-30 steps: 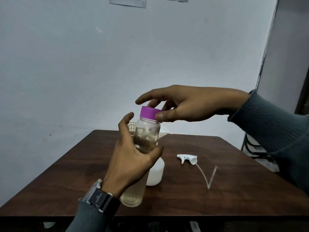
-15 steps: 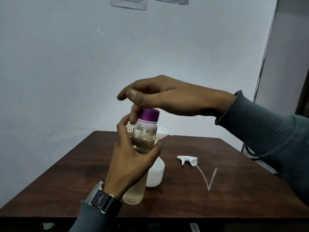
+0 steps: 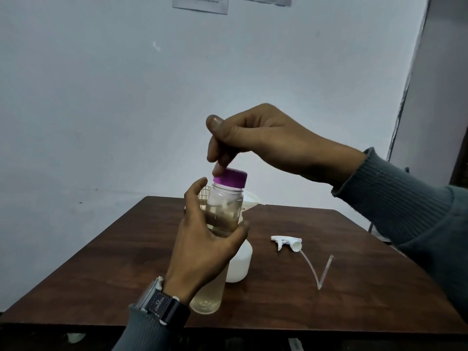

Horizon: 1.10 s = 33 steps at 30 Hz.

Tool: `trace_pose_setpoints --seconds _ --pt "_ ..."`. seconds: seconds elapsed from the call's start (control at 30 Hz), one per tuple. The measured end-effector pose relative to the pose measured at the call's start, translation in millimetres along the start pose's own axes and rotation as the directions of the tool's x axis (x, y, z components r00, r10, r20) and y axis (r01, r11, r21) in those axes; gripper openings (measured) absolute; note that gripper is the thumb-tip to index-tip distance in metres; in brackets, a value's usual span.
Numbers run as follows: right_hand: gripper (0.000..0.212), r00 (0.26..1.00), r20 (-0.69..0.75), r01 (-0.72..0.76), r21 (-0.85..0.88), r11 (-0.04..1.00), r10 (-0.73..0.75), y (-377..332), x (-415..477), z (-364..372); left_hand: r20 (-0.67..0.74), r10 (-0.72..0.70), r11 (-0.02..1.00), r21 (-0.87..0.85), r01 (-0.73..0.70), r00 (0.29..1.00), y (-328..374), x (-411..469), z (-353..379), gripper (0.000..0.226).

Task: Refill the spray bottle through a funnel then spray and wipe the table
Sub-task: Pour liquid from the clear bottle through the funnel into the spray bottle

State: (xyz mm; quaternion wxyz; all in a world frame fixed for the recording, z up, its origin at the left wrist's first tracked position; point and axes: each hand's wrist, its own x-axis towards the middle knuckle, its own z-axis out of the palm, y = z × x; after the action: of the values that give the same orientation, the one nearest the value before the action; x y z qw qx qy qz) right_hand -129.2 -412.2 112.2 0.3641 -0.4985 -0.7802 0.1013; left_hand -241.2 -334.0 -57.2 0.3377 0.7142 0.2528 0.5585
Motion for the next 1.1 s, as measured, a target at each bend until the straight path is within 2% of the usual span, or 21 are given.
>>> trace_pose_setpoints --seconds 0.03,0.1,0.17,0.2,0.3,0.37,0.4,0.43,0.47,0.53,0.57,0.63,0.7,0.77,0.8,0.87,0.93,1.0,1.1 --pt "0.045 0.999 -0.049 0.001 -0.064 0.998 -0.004 0 0 -1 -0.003 -0.002 1.000 -0.001 0.002 1.000 0 0 0 0.095" --pt "0.044 0.993 -0.119 -0.055 -0.384 0.922 0.009 3 2 -1 -0.005 -0.001 1.000 0.017 0.001 1.000 0 -1 1 0.095" --pt "0.043 0.995 -0.075 -0.103 -0.596 0.797 0.072 7 3 -1 -0.008 0.002 1.000 0.014 -0.002 1.000 1 -2 4 0.094" --pt "0.039 0.994 -0.032 -0.101 -0.605 0.790 0.102 9 2 0 -0.012 0.004 1.000 0.005 -0.004 1.000 1 -3 5 0.092" --pt "0.016 0.994 0.090 -0.021 -0.405 0.914 0.063 11 -3 3 -0.018 0.016 1.000 -0.017 -0.016 1.000 2 -3 7 0.090" --pt "0.010 0.998 0.061 0.007 -0.175 0.985 0.003 9 -4 1 -0.012 0.020 1.000 -0.014 -0.020 1.000 1 -3 7 0.091" --pt "0.010 1.000 0.018 0.008 -0.123 0.992 -0.006 9 -4 -1 -0.012 0.018 1.000 -0.015 -0.018 1.000 0 -3 8 0.091" --pt "0.011 1.000 -0.030 -0.008 -0.157 0.988 0.004 9 -3 -2 -0.013 0.015 1.000 -0.019 -0.015 1.000 0 -3 8 0.090" --pt "0.016 0.997 -0.068 -0.041 -0.261 0.964 0.024 11 -1 -2 -0.016 0.015 1.000 -0.021 -0.016 1.000 0 -3 8 0.089" --pt "0.030 0.995 -0.059 -0.102 -0.503 0.858 0.084 17 0 -3 -0.022 0.028 0.999 -0.023 -0.029 0.999 1 -3 9 0.087" --pt "0.034 0.993 -0.026 -0.112 -0.549 0.828 0.117 20 -1 -2 -0.026 0.033 0.999 -0.025 -0.034 0.999 2 -3 9 0.086" --pt "0.029 0.990 0.056 -0.085 -0.473 0.877 0.126 21 -5 2 -0.040 0.036 0.999 -0.030 -0.037 0.999 4 -3 8 0.087" --pt "0.019 0.992 0.100 -0.051 -0.253 0.966 0.078 18 -9 4 -0.035 0.036 0.999 -0.021 -0.037 0.999 3 -3 8 0.088" --pt "0.015 0.997 0.067 -0.039 -0.079 0.996 0.044 14 -11 2 -0.019 0.030 1.000 -0.009 -0.030 0.999 3 -3 8 0.090" --pt "0.017 0.999 0.017 -0.040 -0.095 0.995 0.042 14 -9 2 -0.020 0.025 1.000 -0.008 -0.025 0.999 2 -3 9 0.090" --pt "0.026 0.996 -0.068 -0.072 -0.293 0.954 0.054 18 -4 1 -0.030 0.016 1.000 -0.013 -0.016 0.999 1 -3 10 0.089" --pt "0.035 0.993 -0.071 -0.114 -0.430 0.896 0.092 21 -2 2 -0.035 0.012 1.000 -0.012 -0.013 0.999 2 -3 11 0.087" --pt "0.035 0.993 0.006 -0.104 -0.355 0.929 0.114 21 -4 4 -0.034 0.009 1.000 -0.013 -0.010 0.999 3 -3 11 0.087" --pt "0.031 0.995 0.072 -0.058 -0.059 0.997 0.062 14 -10 7 -0.026 0.005 1.000 -0.023 -0.006 1.000 1 -2 10 0.086"
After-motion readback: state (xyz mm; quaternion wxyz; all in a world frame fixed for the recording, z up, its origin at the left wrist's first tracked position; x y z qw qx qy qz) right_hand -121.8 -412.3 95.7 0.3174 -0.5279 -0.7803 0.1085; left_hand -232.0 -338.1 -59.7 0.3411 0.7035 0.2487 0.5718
